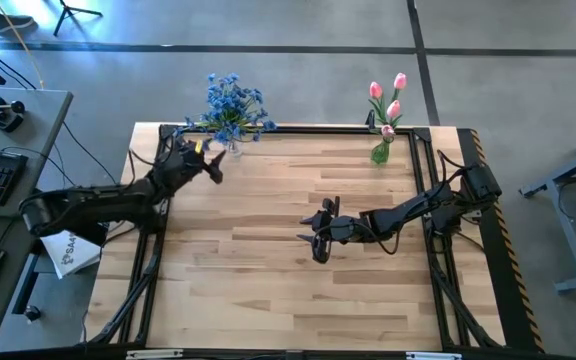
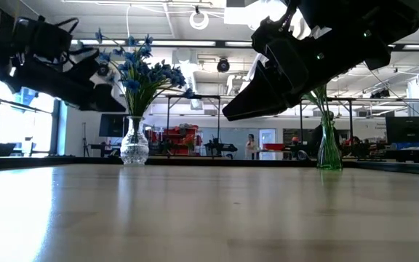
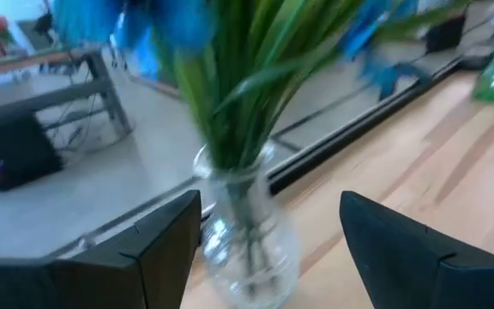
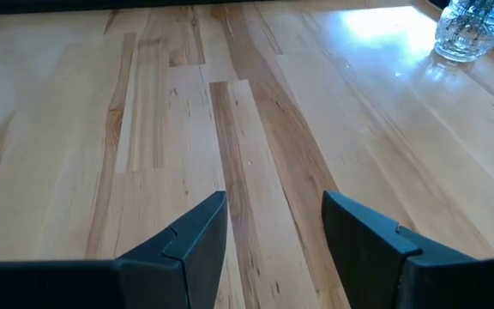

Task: Sort flowers into vase by color
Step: Adjust the transparent vase

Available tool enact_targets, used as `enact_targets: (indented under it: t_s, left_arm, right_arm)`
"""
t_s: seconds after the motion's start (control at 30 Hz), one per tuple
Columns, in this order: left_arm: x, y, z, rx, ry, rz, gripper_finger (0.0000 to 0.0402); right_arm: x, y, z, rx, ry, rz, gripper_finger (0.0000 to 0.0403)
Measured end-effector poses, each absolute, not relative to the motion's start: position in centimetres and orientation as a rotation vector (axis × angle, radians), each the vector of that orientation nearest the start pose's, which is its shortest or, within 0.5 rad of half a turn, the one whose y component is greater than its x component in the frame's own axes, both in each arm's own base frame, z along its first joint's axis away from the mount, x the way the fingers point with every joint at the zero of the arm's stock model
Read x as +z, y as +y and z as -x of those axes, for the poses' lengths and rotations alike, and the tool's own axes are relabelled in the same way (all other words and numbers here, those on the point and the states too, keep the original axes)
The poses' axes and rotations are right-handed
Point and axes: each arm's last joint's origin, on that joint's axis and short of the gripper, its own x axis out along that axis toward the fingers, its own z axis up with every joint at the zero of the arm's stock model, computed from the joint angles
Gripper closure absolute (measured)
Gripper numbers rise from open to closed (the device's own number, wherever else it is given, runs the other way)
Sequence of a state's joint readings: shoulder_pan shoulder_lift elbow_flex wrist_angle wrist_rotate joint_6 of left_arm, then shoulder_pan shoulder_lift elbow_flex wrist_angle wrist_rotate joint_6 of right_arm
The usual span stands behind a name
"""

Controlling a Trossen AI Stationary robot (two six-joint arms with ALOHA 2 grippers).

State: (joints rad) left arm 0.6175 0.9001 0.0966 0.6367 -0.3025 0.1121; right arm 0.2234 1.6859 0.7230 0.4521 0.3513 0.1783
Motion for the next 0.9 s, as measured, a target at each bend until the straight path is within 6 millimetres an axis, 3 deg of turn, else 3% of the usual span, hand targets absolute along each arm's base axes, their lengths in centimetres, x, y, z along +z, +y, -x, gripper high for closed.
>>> enact_targets:
  t_s: [0.2, 0.33, 0.77, 0.9]
  left_arm:
    - [14.6, 11.9, -12.3, 0.925, 0.289, -0.036, 0.0135]
    - [14.4, 12.8, -12.6, 0.915, 0.240, -0.049, 0.0135]
    - [13.5, 16.7, -16.2, 0.900, 0.337, -0.021, 0.0135]
    - [13.3, 17.5, -16.6, 0.970, 0.348, -0.008, 0.0135]
  right_arm:
    - [15.3, 6.2, -31.7, -0.168, 0.476, -0.030, 0.0215]
    - [15.3, 6.2, -31.7, -0.169, 0.476, -0.030, 0.0215]
    - [15.3, 6.2, -31.7, -0.172, 0.476, -0.031, 0.0215]
    - [15.3, 6.2, -31.7, -0.173, 0.475, -0.033, 0.0215]
